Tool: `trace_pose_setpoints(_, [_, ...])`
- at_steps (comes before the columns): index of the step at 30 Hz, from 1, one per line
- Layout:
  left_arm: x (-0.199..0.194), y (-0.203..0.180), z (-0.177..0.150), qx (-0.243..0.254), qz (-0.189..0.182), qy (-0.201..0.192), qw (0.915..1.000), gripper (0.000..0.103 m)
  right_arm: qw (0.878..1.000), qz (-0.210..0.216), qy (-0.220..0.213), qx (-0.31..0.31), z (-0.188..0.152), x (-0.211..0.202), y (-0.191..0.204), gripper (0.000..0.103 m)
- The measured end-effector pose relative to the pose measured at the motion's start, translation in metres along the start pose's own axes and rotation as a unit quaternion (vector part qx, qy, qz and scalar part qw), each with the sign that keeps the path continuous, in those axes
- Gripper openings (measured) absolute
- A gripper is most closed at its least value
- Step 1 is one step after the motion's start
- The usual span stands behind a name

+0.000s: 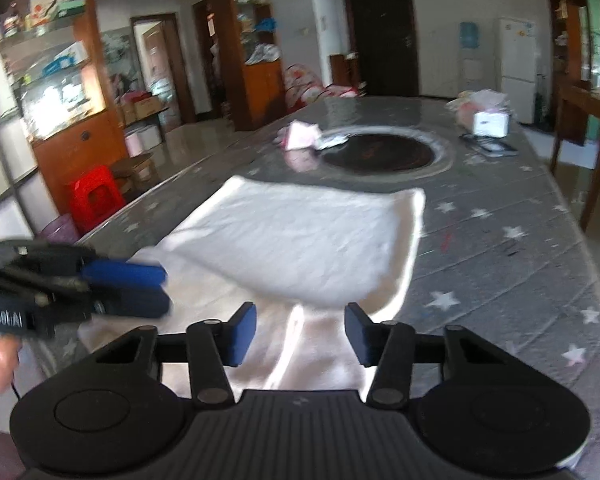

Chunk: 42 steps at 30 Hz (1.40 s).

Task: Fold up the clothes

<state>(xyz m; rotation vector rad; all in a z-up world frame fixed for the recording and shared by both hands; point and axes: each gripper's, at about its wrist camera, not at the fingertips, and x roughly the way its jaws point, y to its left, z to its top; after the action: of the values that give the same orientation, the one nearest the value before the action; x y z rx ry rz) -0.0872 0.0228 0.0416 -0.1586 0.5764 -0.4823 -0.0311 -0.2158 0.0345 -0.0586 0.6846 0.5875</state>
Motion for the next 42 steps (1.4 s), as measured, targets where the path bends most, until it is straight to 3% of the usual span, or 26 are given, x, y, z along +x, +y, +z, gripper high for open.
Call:
trace_pose_setpoints(9, [-0.052,0.048,-0.032,-0.008,0.108,0.014,0.9941,0.057,0.999,0.019,0.05,-0.005,-0.013,0.027,0.011,0.038])
trace_pose_setpoints(17, [-0.055,0.054,-0.052,-0.001,0.129,0.038,0.9909,0.056,0.998,0.014,0.06,-0.013,-0.015,0.027,0.017,0.023])
trace_pose_setpoints(19, [-0.054,0.055,-0.052,0.001,0.128,0.037,0.9911,0.055,0.998,0.011,0.057,-0.018,-0.015,0.027,0.019,0.015])
trace_pose_setpoints(25, [-0.051,0.054,-0.05,0.011,0.125,0.03,0.9916,0.043,0.999,0.0,0.043,-0.029,-0.01,0.023,0.022,0.007])
trace_pose_setpoints(30, [-0.051,0.051,-0.05,0.025,0.134,0.022,0.9904,0.021,0.997,-0.01,0.017,-0.069,0.005,0.007,0.033,0.006])
trace_pose_setpoints(33, [-0.053,0.048,-0.05,0.036,0.141,0.016,0.9892,0.014,0.995,-0.018,0.0,-0.1,0.015,-0.006,0.042,0.006])
trace_pose_setpoints(42, [-0.057,0.043,-0.053,0.062,0.147,0.008,0.9872,0.006,0.992,-0.038,-0.019,-0.116,0.027,-0.024,0.047,0.006])
